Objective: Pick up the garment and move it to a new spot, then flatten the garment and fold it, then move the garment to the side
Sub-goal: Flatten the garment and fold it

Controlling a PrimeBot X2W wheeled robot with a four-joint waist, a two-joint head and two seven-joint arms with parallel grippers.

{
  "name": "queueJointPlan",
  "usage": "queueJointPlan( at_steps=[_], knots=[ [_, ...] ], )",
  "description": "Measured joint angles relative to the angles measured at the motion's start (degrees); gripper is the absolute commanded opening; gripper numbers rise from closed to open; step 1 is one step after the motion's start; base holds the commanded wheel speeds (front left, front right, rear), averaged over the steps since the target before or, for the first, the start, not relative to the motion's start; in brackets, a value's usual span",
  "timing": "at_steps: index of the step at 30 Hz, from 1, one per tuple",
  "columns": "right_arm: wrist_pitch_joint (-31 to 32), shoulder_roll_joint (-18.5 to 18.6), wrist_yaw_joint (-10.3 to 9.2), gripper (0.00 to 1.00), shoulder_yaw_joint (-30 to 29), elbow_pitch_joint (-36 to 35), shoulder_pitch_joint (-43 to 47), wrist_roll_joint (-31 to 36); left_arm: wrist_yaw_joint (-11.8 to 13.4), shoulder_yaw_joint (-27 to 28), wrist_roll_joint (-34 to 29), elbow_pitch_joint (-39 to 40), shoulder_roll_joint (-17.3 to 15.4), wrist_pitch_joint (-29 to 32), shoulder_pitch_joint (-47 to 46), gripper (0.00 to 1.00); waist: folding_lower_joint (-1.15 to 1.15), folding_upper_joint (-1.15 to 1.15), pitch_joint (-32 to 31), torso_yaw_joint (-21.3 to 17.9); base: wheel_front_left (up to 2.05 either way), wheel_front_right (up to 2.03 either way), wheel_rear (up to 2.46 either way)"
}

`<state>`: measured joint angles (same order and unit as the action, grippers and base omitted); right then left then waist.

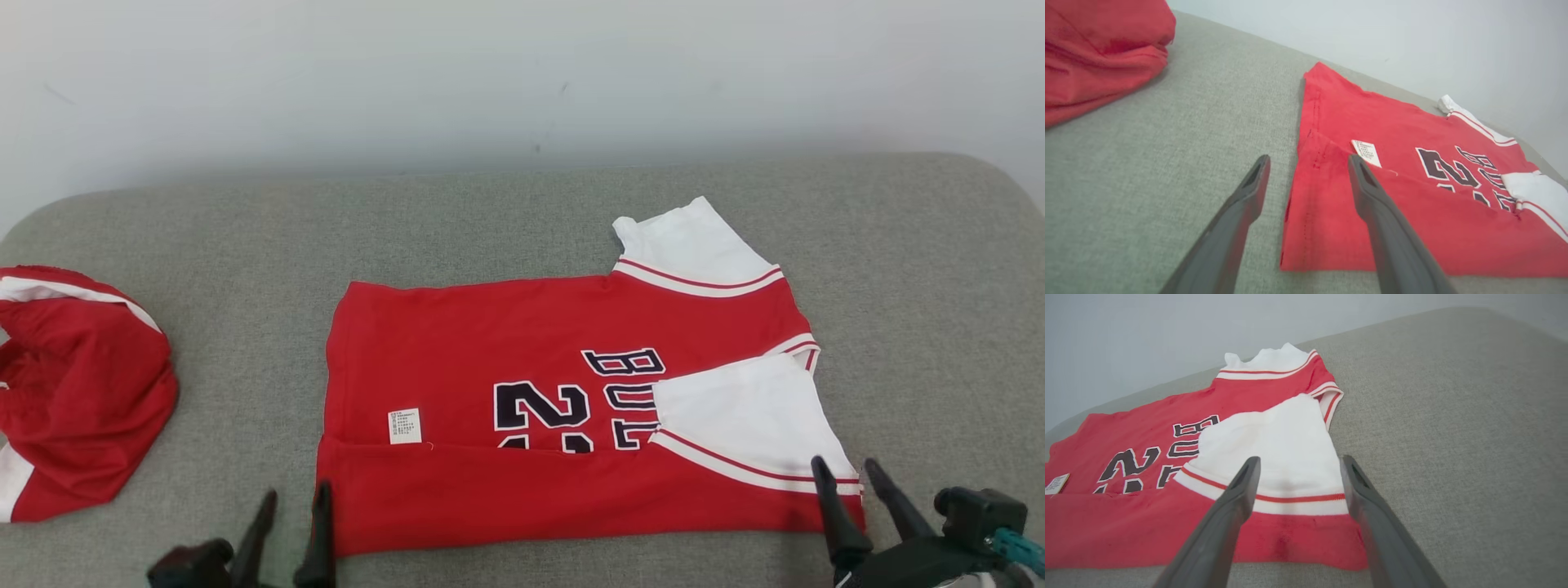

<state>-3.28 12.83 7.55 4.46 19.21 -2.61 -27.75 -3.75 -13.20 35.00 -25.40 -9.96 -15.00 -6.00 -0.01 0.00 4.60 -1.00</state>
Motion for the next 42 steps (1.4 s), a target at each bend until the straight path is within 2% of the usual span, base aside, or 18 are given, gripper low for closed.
queueJointPlan(
  at_steps=[9, 15, 22, 32, 42],
  knots=[
    [-6.00, -1.79, 0.00, 1.00, -0.62, -6.65, -1.69, 4.15, 0.96, 6.58, -8.82, 11.59, 0.79, -0.04, 0.29, 1.00, 0.00, 0.00, -1.01, -0.29, 0.00, 0.00, 0.00],
    [-9.70, -3.86, 0.00, 1.00, -0.58, -8.77, -2.20, 6.38, 0.19, 8.54, -13.04, 15.26, 1.03, -0.04, 1.46, 1.00, 0.00, 0.00, -1.70, 0.12, 0.00, 0.00, 0.00],
    [-11.21, -5.20, 0.00, 1.00, -0.91, -9.12, -1.43, 9.22, -1.14, 8.56, -17.42, 17.33, 1.07, -0.04, 3.57, 1.00, 0.01, 0.00, -2.23, 0.99, 0.00, 0.00, 0.00],
    [-11.65, -6.09, 0.00, 1.00, -2.03, -8.64, 1.70, 9.59, -2.76, 10.88, -17.95, 16.30, 1.75, -0.04, 6.03, 1.00, 0.01, 0.00, -2.08, 1.34, 0.00, 0.00, 0.00],
    [-11.70, -6.54, 0.00, 1.00, -2.48, -8.94, 2.72, 10.21, -3.31, 11.92, -19.04, 15.69, 2.85, -0.04, 6.86, 1.00, 0.01, 0.00, -2.37, 1.53, 0.00, 0.00, 0.00]
  ],
)
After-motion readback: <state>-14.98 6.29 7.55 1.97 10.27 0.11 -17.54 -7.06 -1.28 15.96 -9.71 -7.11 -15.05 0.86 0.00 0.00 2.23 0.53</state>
